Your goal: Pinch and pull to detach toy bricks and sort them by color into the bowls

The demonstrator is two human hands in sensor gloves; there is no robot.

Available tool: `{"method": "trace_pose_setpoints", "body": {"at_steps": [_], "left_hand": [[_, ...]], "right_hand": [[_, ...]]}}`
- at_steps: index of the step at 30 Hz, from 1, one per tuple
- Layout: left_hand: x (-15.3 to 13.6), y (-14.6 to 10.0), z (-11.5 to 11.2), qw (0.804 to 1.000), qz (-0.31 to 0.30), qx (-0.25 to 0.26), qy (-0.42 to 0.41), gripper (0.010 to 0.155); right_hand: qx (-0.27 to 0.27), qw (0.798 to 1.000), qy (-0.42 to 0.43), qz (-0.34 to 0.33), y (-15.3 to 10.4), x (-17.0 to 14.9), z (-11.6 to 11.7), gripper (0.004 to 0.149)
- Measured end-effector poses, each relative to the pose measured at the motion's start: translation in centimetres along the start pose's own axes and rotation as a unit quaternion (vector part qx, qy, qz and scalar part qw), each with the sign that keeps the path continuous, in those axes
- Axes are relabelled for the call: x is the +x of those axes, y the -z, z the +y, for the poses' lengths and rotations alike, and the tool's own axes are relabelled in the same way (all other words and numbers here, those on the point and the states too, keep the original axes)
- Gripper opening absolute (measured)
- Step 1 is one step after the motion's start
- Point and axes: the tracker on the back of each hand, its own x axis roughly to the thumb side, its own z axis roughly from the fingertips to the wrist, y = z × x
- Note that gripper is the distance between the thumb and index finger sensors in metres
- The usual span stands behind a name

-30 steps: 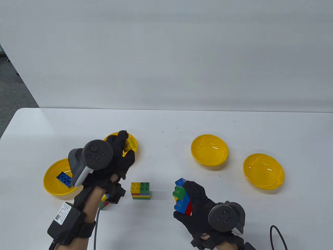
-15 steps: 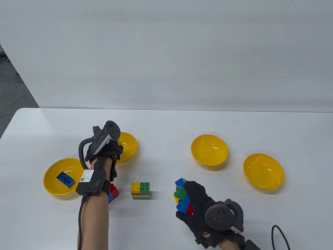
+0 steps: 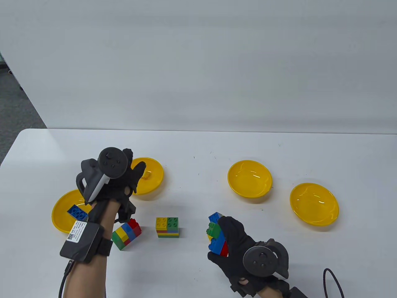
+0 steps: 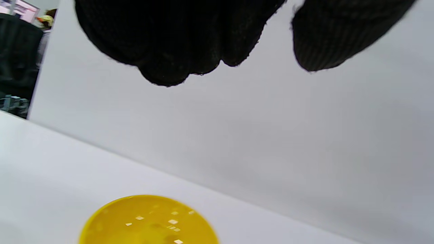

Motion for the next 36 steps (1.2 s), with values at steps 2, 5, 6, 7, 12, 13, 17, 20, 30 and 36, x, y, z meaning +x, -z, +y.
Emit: {"method": "trace_pose_setpoints", "body": {"at_steps": [2, 5, 6, 7, 12, 13, 17, 20, 30, 36], "left_hand": [[2.0, -3.1, 0.9, 0.997, -0.056, 0.017, -0.056, 0.064], [4.0, -7.2, 0.2, 0.981, -0.127, 0.008, -0.147, 0.063], [4.7, -8.8, -0.8, 0.972, -0.154, -0.006, -0.177, 0.063], [5.1, -10.1, -1.7, 0.967, -0.167, -0.014, -0.194, 0.064], [5.3, -13.6, -8.8, 0.931, -0.139, -0.119, -0.317, 0.077], [5.2, -13.7, -10.9, 0.906, -0.129, -0.173, -0.364, 0.081], [5.2, -14.0, -14.9, 0.836, -0.100, -0.303, -0.446, 0.086], [5.3, -13.9, -15.4, 0.845, -0.098, -0.301, -0.431, 0.081], [3.7, -13.5, -14.6, 0.843, -0.089, -0.235, -0.476, 0.071], [2.8, -13.4, -13.0, 0.876, -0.113, -0.171, -0.437, 0.071]], "right_hand": [[-0.011, 1.000, 0.001, -0.004, -0.1, 0.5, -0.1, 0.095], [-0.034, 0.999, -0.001, -0.007, -0.2, 1.2, -0.3, 0.095], [-0.043, 0.999, 0.001, -0.010, -0.3, 1.4, -0.4, 0.096], [-0.053, 0.999, 0.002, -0.011, -0.3, 1.6, -0.5, 0.096], [-0.088, 0.996, -0.015, -0.016, -0.5, 2.4, -0.7, 0.096], [-0.089, 0.996, -0.020, -0.013, -0.5, 2.5, -0.6, 0.096], [-0.084, 0.995, -0.056, -0.011, -0.4, 2.9, 0.2, 0.096], [-0.077, 0.993, -0.083, -0.015, -0.2, 3.3, 0.8, 0.097], [-0.029, 0.997, -0.067, -0.024, -0.2, 3.9, 0.8, 0.099], [-0.067, 0.997, 0.005, -0.036, -0.3, 2.8, -2.0, 0.083]]}}
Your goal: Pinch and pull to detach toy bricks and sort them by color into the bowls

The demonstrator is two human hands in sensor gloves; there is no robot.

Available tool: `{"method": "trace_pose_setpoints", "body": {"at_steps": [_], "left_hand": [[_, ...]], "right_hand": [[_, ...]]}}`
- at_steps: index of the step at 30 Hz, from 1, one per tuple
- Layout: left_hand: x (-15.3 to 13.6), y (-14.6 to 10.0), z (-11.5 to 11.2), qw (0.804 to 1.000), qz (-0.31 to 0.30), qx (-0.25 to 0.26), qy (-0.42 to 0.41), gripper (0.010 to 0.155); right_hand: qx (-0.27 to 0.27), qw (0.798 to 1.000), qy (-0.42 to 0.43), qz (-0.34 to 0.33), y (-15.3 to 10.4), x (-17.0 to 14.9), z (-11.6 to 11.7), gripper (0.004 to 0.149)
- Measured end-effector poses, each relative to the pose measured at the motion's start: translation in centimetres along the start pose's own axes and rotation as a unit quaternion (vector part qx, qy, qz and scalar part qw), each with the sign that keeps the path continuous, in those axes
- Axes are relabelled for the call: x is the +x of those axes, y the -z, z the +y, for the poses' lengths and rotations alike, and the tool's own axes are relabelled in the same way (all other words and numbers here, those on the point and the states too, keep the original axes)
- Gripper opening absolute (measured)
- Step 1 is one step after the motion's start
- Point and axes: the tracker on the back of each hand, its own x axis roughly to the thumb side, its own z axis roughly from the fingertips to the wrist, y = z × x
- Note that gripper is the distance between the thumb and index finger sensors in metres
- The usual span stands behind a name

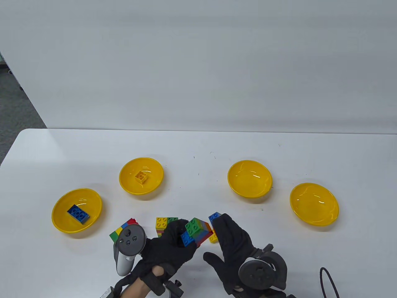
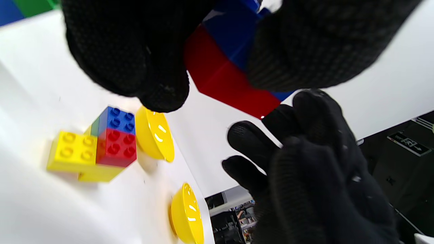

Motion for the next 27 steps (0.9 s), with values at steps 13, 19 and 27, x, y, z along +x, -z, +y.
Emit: {"method": "trace_pose_setpoints", "body": {"at_steps": [13, 19, 27], "left_hand": [[0.7, -0.1, -1.5, 0.992, -0.043, -0.041, 0.114, 0.068], [0.6, 0.2, -1.3, 0.991, -0.070, -0.089, 0.071, 0.068], [0.6, 0.1, -0.7, 0.993, -0.069, -0.071, 0.067, 0.068]], "right_hand": [[0.041, 0.998, 0.034, -0.018, 0.5, -0.8, 0.7, 0.055], [0.028, 0.991, 0.105, 0.077, 0.7, -1.8, 0.2, 0.053], [-0.063, 0.941, 0.271, 0.193, 0.1, -6.3, -2.0, 0.055]]}}
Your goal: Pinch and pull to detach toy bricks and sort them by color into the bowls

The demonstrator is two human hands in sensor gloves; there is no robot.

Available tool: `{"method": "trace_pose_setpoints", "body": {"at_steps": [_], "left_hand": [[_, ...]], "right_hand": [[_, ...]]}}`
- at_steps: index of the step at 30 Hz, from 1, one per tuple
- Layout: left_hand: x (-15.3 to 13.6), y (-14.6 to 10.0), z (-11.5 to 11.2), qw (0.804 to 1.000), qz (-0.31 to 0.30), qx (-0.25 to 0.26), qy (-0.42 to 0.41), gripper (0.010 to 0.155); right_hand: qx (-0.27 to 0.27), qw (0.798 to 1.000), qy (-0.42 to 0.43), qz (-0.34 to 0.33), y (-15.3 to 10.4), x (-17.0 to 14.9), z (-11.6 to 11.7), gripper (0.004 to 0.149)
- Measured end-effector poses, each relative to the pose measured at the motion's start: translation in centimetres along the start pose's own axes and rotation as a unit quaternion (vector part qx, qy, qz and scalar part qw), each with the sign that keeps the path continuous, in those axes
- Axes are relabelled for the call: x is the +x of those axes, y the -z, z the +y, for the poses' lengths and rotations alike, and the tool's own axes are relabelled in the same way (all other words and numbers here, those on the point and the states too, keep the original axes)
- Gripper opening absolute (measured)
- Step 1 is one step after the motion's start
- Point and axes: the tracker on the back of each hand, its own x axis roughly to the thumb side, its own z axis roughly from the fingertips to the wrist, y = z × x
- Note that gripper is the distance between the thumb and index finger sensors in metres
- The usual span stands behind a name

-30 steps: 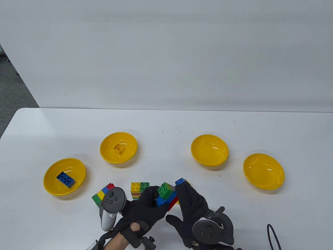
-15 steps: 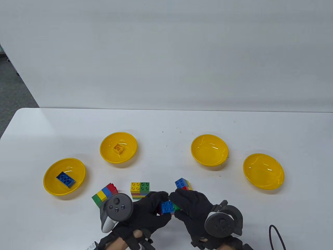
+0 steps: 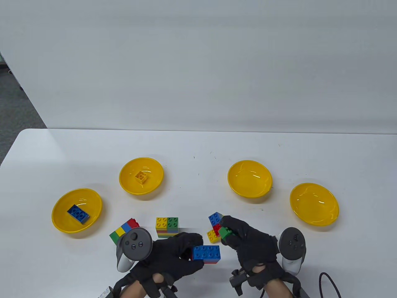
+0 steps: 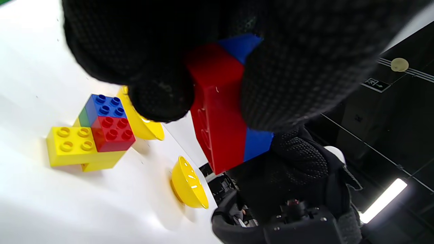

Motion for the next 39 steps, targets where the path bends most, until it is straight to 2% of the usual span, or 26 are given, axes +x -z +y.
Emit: {"method": "trace_pose_setpoints", "body": {"at_steps": [4, 8, 9, 12, 15, 17, 21, 24, 26, 30, 36, 39], "left_hand": [[-0.1, -0.2, 1.0, 1.000, 0.007, 0.016, -0.018, 0.068], [-0.5, -0.5, 2.0, 0.999, 0.016, 0.033, -0.035, 0.068], [-0.7, -0.5, 2.2, 0.998, 0.020, 0.038, -0.039, 0.068], [-1.0, -0.6, 2.5, 0.998, 0.024, 0.044, -0.043, 0.068], [-1.1, -0.7, 2.8, 0.997, 0.028, 0.053, -0.045, 0.068], [-1.1, -0.8, 3.0, 0.997, 0.029, 0.058, -0.043, 0.067], [-1.6, -0.9, 3.4, 0.996, 0.039, 0.068, -0.045, 0.068], [-2.0, -0.9, 3.7, 0.995, 0.046, 0.073, -0.046, 0.068], [-2.2, -0.9, 3.8, 0.995, 0.050, 0.077, -0.047, 0.068], [-2.4, -0.9, 3.9, 0.994, 0.055, 0.083, -0.051, 0.068], [-2.4, -1.0, 3.9, 0.993, 0.062, 0.088, -0.057, 0.068], [-2.4, -1.0, 4.0, 0.991, 0.065, 0.094, -0.062, 0.067]], "right_hand": [[-0.066, 0.992, -0.098, -0.035, 1.6, 1.6, -3.0, 0.055], [-0.060, 0.977, -0.204, -0.029, 5.3, 1.7, -4.2, 0.057], [-0.044, 0.963, -0.265, -0.015, 7.0, 1.2, -4.1, 0.057], [-0.010, 0.929, -0.370, 0.025, 10.4, -0.8, -3.4, 0.056], [0.028, 0.880, -0.471, 0.058, 13.3, -3.8, -2.2, 0.055], [0.020, 0.865, -0.496, 0.074, 14.4, -5.7, -1.7, 0.055], [0.030, 0.860, -0.493, 0.129, 15.9, -9.3, -0.8, 0.055], [0.030, 0.852, -0.505, 0.134, 16.6, -10.3, -0.6, 0.055], [0.027, 0.852, -0.503, 0.139, 17.0, -10.7, -0.7, 0.056], [-0.037, 0.891, -0.427, 0.147, 16.9, -10.7, -2.1, 0.062], [-0.083, 0.912, -0.389, 0.100, 15.1, -7.5, -4.2, 0.063], [-0.095, 0.951, -0.285, 0.073, 13.0, -5.7, -4.8, 0.062]]}}
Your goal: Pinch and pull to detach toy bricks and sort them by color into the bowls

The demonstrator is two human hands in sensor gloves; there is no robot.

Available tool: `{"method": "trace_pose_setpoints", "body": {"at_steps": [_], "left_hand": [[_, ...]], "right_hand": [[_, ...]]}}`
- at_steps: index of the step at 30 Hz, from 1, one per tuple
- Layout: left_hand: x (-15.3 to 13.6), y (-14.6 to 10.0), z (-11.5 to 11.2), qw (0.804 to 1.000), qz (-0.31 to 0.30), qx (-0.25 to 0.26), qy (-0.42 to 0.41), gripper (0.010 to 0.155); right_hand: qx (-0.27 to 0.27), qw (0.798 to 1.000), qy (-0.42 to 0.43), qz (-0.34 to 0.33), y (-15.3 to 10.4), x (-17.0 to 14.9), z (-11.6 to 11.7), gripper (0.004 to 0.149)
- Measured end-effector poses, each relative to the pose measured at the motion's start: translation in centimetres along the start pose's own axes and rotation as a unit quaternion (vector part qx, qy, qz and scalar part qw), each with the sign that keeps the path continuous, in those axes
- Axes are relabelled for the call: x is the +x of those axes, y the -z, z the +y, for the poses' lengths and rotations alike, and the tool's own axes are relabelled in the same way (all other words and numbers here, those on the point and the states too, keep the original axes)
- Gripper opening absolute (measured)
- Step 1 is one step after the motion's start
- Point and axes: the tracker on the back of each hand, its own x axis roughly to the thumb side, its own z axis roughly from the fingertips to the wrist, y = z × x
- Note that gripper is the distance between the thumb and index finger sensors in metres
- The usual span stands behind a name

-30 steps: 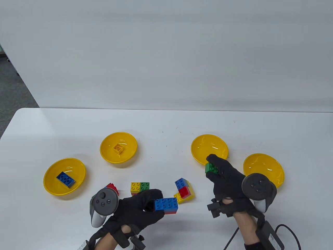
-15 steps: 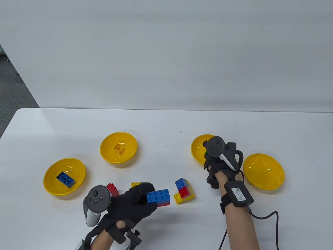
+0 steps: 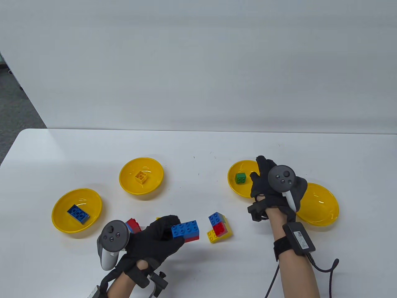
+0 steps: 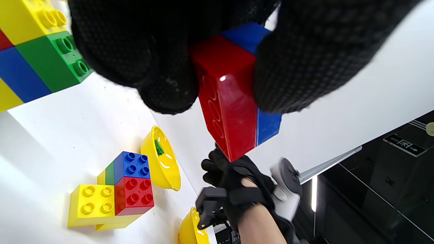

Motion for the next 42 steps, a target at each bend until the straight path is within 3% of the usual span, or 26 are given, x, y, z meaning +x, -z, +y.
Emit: {"method": "trace_pose_setpoints", "body": {"at_steps": [3, 8, 12, 17, 20, 22, 24, 26, 29, 33, 37, 40, 42], "left_hand": [[0.0, -0.1, 0.1, 1.000, -0.002, 0.006, -0.014, 0.068], [0.0, -0.2, -0.3, 0.999, -0.013, 0.009, -0.044, 0.068], [0.0, -0.2, -1.2, 0.999, -0.017, -0.001, -0.051, 0.067], [0.2, -0.4, -2.3, 0.998, -0.030, -0.025, -0.057, 0.067], [0.1, -0.4, -3.0, 0.997, -0.030, -0.040, -0.057, 0.067], [0.0, -0.4, -3.5, 0.997, -0.025, -0.049, -0.044, 0.067], [0.0, -0.3, -3.6, 0.998, -0.018, -0.057, -0.036, 0.067], [0.3, -0.3, -3.9, 0.996, -0.019, -0.082, 0.008, 0.069], [1.0, -0.3, -4.0, 0.993, -0.043, -0.077, 0.073, 0.079], [2.6, -0.8, -4.1, 0.983, -0.086, -0.066, 0.150, 0.083], [4.2, -1.3, -4.4, 0.949, -0.129, -0.057, 0.281, 0.071], [4.5, -1.5, -4.6, 0.943, -0.145, -0.056, 0.293, 0.069], [4.3, -1.3, -4.4, 0.952, -0.149, -0.062, 0.261, 0.067]], "right_hand": [[0.032, 0.990, 0.136, -0.013, -2.8, 0.8, -0.8, 0.060], [0.131, 0.959, 0.243, -0.064, -7.5, 2.8, -0.5, 0.063], [0.238, 0.932, 0.256, -0.096, -11.1, 4.7, 1.2, 0.074], [0.299, 0.918, 0.230, -0.125, -14.0, 6.2, 3.7, 0.081], [0.301, 0.913, 0.246, -0.122, -14.7, 6.6, 4.4, 0.077], [0.276, 0.920, 0.255, -0.109, -15.0, 6.8, 4.5, 0.065], [0.259, 0.927, 0.245, -0.115, -15.0, 6.7, 4.2, 0.064], [0.231, 0.940, 0.211, -0.133, -15.0, 6.9, 3.7, 0.064], [0.203, 0.953, 0.157, -0.159, -15.3, 7.4, 3.3, 0.064], [0.199, 0.956, 0.121, -0.177, -16.1, 8.2, 3.4, 0.064], [0.193, 0.954, 0.084, -0.213, -16.9, 9.3, 3.5, 0.064], [0.185, 0.953, 0.056, -0.234, -17.4, 9.6, 3.5, 0.064], [0.183, 0.952, 0.066, -0.238, -17.5, 9.6, 3.5, 0.064]]}}
